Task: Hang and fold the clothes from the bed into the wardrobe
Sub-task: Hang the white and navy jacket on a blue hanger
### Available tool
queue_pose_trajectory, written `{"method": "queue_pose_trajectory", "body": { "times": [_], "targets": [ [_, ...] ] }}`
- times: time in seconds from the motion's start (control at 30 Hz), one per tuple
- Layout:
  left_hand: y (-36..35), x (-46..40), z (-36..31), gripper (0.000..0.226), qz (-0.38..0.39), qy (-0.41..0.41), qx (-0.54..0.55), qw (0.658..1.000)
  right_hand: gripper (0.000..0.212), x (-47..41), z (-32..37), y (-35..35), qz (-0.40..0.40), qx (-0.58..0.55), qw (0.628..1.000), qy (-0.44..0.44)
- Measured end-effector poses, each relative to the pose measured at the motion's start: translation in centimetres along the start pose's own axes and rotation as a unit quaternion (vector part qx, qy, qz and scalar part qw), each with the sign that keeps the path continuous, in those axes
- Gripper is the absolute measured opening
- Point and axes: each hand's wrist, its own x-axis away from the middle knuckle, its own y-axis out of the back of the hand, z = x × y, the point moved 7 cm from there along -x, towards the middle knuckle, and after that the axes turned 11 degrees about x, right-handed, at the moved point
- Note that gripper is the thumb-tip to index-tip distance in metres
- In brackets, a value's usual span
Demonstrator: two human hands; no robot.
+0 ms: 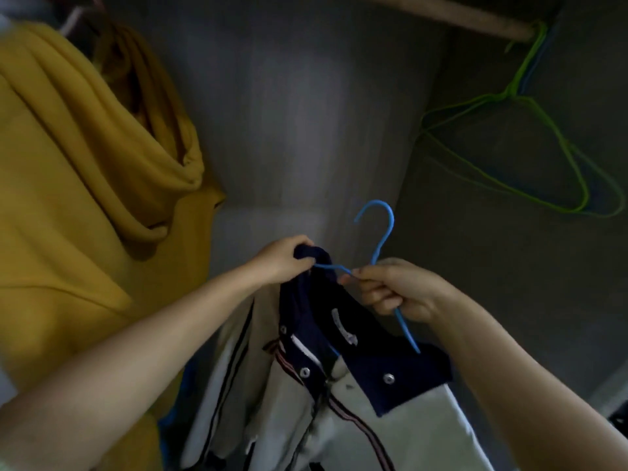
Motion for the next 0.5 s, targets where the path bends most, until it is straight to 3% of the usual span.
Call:
{"method": "queue_pose_trajectory", "body": {
  "times": [0.13, 0.27, 0.37, 0.5],
  "targets": [
    [2.7, -0.7, 2.9, 0.019, -0.041, 0.048, -0.036, 0.997, 0.027, -1.9, 3.9, -1.6, 0.011, -0.118, 0.993, 0.0],
    [6.9, -0.6, 2.2, 0.05, -0.127, 0.053, -0.045, 0.989, 0.025, -2.9, 11.5, -4.2, 0.067, -0.209, 0.974, 0.048],
    [11.4, 0.2, -1.8, 0.054, -0.208, -0.011, 0.05, 0.977, 0.027, -2.7, 18.9, -6.0, 0.051, -0.201, 0.968, 0.142],
    [14.3, 3.7, -7.5, 0.052, -0.212, -0.111, 0.253, 0.937, 0.039, -2.0, 27.7, -8.3, 0.033, -0.191, 0.949, 0.249]
  ]
}}
